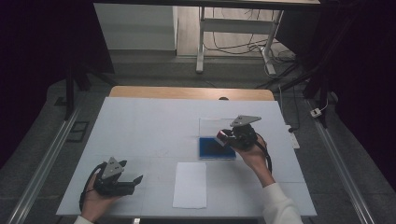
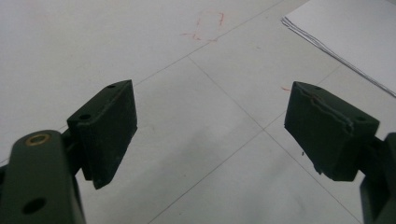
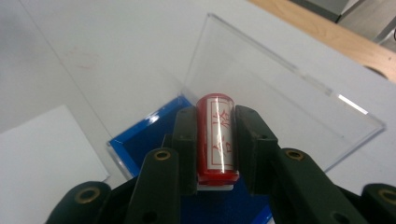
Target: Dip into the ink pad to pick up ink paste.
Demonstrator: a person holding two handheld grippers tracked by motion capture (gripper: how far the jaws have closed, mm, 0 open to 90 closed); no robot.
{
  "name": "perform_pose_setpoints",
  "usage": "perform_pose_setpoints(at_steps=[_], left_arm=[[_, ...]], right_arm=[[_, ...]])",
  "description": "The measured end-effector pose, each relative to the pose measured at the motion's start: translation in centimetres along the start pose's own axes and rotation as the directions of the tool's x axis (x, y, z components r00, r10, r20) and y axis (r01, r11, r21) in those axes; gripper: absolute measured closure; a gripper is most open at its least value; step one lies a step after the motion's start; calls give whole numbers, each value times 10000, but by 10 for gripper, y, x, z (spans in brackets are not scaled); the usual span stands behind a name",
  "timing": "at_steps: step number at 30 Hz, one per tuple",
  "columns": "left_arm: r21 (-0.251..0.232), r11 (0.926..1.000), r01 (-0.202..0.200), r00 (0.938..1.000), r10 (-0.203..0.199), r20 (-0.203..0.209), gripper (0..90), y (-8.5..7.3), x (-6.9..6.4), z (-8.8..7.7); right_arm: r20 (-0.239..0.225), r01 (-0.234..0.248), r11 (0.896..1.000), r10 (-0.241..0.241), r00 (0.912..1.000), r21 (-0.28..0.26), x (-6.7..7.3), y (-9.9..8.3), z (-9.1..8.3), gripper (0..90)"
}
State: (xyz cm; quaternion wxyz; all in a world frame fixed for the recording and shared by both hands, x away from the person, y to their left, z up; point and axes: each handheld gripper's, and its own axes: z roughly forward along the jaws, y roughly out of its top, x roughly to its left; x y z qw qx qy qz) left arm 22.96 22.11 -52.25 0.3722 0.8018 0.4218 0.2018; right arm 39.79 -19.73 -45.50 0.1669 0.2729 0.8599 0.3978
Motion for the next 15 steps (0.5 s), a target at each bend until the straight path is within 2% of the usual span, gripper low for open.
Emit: perform_pose_setpoints(at_steps=[5,15], left_arm=[[-22,10000,-30,10000,30,11,174,1,0,1],[-86,10000,-47,10000,48,39,174,0,0,0]], right_arm=[[-126,-10,9997,7,9999,-243,1,2,-11,708],[-327,50,9996,-59,9994,-296,4,2,-14,708]])
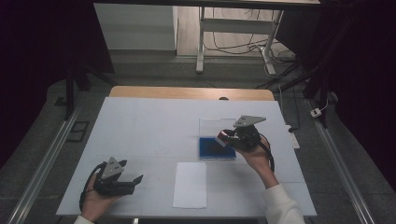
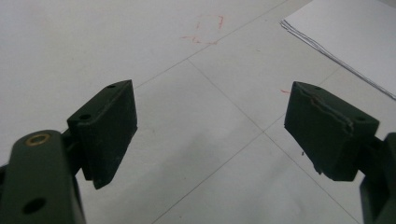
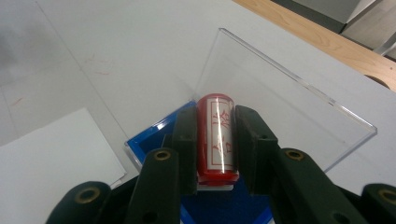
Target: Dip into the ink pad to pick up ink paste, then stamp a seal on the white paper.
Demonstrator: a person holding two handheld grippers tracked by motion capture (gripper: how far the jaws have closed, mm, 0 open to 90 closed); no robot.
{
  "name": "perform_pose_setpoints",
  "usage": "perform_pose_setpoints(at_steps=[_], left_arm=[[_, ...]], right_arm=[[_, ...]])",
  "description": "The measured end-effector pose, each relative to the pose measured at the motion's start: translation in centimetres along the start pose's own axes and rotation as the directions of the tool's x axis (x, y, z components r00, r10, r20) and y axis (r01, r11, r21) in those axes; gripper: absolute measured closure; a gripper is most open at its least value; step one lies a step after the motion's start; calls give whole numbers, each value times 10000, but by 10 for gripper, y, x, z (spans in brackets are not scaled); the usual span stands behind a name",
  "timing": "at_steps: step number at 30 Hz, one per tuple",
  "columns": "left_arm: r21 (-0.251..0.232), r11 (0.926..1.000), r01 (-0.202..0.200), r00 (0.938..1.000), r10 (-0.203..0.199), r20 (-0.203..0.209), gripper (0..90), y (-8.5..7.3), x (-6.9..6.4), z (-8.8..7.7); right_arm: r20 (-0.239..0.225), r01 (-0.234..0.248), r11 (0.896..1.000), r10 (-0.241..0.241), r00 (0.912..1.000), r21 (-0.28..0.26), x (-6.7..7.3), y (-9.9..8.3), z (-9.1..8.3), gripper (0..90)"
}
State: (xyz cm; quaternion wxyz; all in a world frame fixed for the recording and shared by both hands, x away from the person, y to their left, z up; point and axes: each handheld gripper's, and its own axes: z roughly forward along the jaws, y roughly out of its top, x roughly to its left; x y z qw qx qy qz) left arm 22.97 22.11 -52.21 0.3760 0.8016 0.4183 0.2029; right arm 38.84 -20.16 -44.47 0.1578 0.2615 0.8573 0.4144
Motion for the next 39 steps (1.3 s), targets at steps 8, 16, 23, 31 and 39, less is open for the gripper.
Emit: perform_pose_setpoints(at_steps=[8,16,23,31,39], left_arm=[[-16,10000,0,10000,0,4,175,0,0,0],[-10,10000,3,10000,-3,-2,174,0,0,0],[-8,10000,1,10000,-1,-15,174,0,0,0],[-29,10000,-1,10000,1,-22,174,0,0,0],[-40,10000,6,10000,-6,-33,174,0,0,0]], right_arm=[[-136,70,9998,-72,9999,-209,6,2,-5,708],[-351,271,9993,-280,9990,-272,15,4,-11,708],[-535,400,9986,-418,9977,-347,24,5,-16,708],[-848,648,9977,-664,9942,-221,34,4,-16,708],[-994,891,9960,-895,9910,-79,45,4,-15,708]])
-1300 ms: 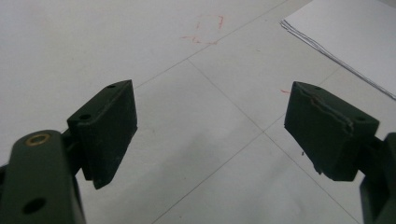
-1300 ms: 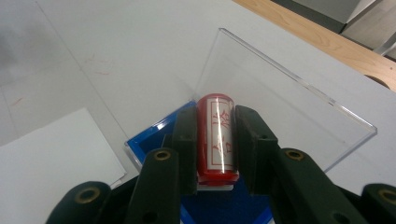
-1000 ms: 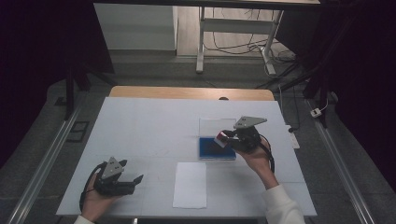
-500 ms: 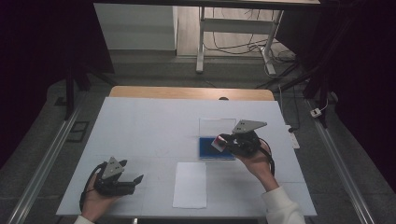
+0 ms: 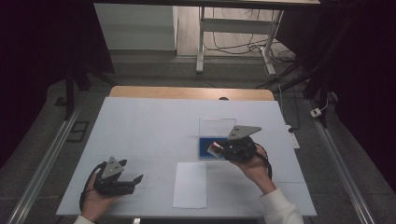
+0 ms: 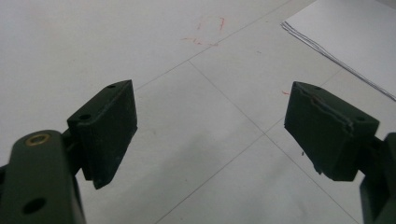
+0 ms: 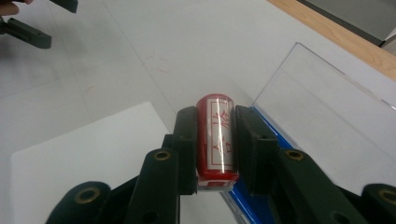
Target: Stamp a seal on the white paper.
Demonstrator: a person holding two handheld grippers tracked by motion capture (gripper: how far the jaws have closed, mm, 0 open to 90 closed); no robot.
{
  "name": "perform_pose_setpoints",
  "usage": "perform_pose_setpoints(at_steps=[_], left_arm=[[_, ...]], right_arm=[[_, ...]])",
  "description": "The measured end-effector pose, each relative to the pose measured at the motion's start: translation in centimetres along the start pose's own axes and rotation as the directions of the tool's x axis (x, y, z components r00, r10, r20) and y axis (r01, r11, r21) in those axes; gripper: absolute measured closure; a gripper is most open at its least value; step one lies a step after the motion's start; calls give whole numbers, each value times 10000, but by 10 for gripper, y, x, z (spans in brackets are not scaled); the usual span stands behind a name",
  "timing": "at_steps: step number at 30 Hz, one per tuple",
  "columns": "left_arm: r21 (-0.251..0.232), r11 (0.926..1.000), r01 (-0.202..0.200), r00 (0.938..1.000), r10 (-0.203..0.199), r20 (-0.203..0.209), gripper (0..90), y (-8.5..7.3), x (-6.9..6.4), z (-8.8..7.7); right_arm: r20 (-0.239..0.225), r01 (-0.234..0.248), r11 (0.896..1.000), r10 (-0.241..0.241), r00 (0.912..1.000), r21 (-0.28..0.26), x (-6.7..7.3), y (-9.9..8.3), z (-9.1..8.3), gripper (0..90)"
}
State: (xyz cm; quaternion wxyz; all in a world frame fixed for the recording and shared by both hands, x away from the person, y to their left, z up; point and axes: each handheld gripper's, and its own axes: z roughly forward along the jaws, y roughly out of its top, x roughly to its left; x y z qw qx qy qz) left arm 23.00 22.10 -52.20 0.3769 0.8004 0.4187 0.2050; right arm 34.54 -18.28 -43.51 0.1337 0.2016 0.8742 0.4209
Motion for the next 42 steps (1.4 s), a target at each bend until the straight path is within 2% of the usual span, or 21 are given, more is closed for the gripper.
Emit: perform_pose_setpoints(at_steps=[17,27,34,42], left_arm=[[-21,10000,52,10000,-52,12,176,0,0,0],[-39,10000,78,10000,-78,14,177,0,0,-1],[-38,9999,104,9999,-104,36,178,0,0,-1],[-18,9999,117,9999,-117,39,180,0,0,0]], right_arm=[[-507,232,9996,-239,9984,-153,19,4,3,708],[-942,513,9986,-501,9943,102,37,4,12,708],[-1244,755,9963,-699,9898,408,51,-1,19,708],[-1608,983,9934,-876,9831,597,60,-6,30,707]])
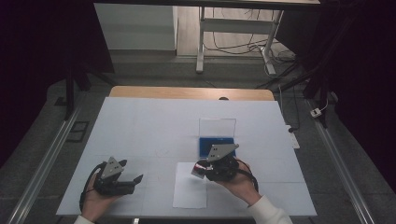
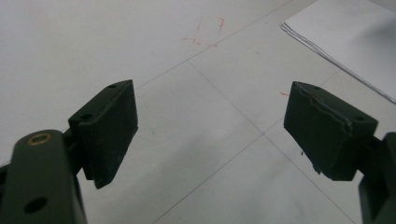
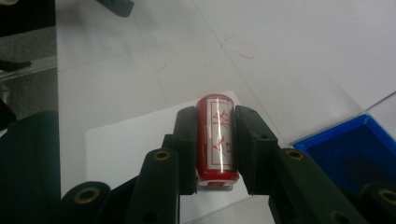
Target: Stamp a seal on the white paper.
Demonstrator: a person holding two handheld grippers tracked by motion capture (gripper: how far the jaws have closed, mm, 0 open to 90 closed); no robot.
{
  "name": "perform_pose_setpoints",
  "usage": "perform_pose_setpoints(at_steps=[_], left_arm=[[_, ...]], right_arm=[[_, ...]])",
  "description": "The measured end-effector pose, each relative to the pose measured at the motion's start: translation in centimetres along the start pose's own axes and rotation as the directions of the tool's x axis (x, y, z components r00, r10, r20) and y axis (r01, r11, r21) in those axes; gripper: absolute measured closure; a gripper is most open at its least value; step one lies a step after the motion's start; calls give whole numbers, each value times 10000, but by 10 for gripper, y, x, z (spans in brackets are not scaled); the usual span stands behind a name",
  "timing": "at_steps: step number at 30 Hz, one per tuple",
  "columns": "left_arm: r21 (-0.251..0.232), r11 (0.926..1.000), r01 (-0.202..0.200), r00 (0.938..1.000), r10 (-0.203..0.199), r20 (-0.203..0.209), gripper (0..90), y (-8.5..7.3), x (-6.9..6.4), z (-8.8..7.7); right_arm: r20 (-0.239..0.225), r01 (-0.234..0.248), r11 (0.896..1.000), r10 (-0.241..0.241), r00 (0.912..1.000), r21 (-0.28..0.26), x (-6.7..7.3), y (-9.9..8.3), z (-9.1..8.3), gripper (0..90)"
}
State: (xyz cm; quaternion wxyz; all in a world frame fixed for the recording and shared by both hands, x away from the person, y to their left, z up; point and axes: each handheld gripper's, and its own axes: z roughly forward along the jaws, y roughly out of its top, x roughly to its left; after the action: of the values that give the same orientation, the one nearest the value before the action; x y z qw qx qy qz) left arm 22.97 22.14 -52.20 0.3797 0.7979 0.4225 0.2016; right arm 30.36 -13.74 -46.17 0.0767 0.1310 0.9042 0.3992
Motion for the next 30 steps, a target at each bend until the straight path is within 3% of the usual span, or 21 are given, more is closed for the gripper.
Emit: perform_pose_setpoints(at_steps=[12,30], left_arm=[[13,10000,-22,10000,22,6,181,0,0,0],[25,10000,-22,10000,22,6,182,-1,0,1]], right_arm=[[-184,141,9999,-139,9997,93,7,2,8,707],[-295,388,9969,-368,9989,680,15,0,28,707]])
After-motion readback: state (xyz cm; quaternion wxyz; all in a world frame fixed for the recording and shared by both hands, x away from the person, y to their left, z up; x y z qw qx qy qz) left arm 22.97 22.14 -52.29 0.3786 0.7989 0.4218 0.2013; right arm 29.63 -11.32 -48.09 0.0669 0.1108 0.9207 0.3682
